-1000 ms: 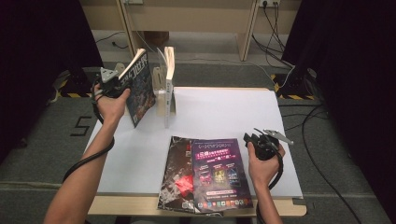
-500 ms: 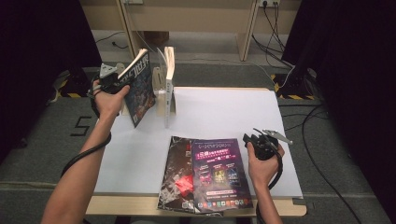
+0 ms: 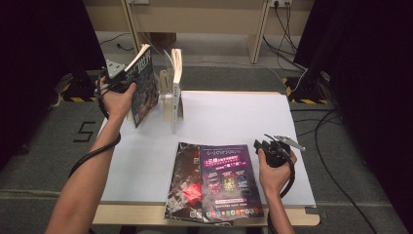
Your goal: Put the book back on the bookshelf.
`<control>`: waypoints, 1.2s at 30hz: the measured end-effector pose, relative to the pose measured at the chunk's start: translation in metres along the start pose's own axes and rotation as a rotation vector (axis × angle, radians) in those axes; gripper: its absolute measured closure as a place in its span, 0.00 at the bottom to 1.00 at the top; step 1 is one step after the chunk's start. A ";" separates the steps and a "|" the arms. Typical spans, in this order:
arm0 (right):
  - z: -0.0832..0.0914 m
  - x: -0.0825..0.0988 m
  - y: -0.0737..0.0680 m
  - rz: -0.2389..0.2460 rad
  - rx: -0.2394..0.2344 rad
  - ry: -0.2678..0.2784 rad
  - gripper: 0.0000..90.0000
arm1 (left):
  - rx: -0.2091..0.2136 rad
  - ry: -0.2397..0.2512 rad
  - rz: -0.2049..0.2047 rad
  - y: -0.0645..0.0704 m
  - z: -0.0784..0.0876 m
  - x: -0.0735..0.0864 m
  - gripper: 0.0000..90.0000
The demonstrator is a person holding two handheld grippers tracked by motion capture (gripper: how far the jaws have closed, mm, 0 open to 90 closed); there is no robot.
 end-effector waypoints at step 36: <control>0.002 0.000 -0.001 0.001 -0.003 0.007 0.71 | 0.046 -0.243 0.121 -0.011 0.023 0.026 0.87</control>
Point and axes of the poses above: each handheld gripper's, and its own axes: z roughly backward along the jaws, x roughly out of its underside, y roughly to its right, the point moved 3 cm from there along -z, roughly forward along the jaws, and after that the axes turned 3 degrees about z, right-handed, at the moved point
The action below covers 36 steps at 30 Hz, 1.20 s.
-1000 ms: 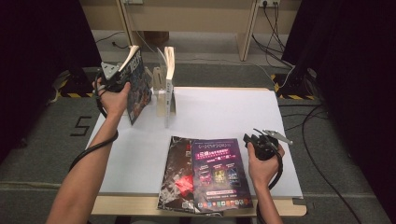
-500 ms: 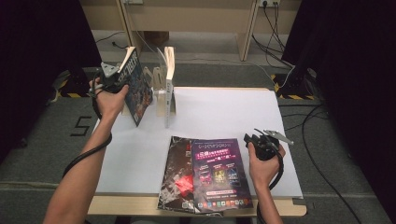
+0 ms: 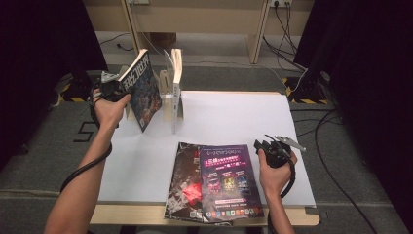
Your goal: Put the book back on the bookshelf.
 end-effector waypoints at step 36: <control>-0.001 0.000 0.001 0.001 0.003 0.000 0.71 | -0.052 0.138 -0.005 0.004 -0.014 0.003 0.91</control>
Point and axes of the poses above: each handheld gripper's, and its own axes: z roughly backward along the jaws, x roughly out of its underside, y roughly to its right, the point moved 3 cm from there along -z, roughly forward along the jaws, and after that the axes turned 3 degrees about z, right-handed, at the moved point
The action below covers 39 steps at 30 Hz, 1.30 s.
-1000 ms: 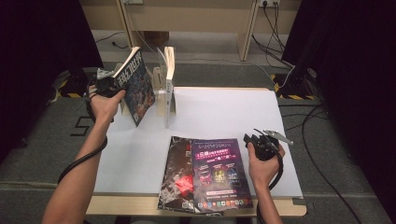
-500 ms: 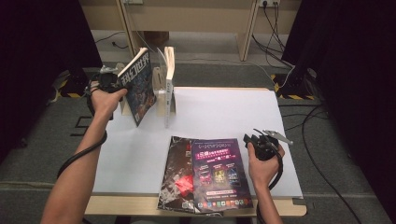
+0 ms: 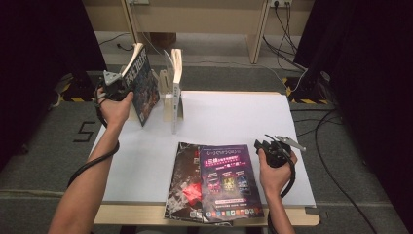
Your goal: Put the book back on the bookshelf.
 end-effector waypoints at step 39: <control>0.000 0.001 -0.004 0.015 -0.006 -0.004 0.71 | -0.026 -0.068 0.088 -0.017 0.014 0.029 0.61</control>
Point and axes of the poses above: each handheld gripper's, and its own axes: z roughly backward along the jaws, x roughly out of its underside, y roughly to its right, the point moved 3 cm from there along -z, roughly forward along the jaws, and after that the axes turned 3 degrees about z, right-handed, at the moved point
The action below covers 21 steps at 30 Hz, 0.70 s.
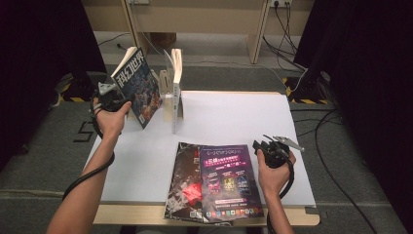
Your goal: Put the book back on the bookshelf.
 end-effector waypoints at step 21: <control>-0.001 -0.001 -0.005 0.009 -0.011 -0.016 0.70 | 0.046 -0.048 0.094 -0.003 0.016 0.028 0.53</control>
Point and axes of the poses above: each handheld gripper's, and its own axes: z roughly backward along the jaws, x roughly out of its underside, y roughly to its right, the point moved 3 cm from there along -z, roughly forward along the jaws, and after that the axes turned 3 degrees about z, right-handed, at the moved point
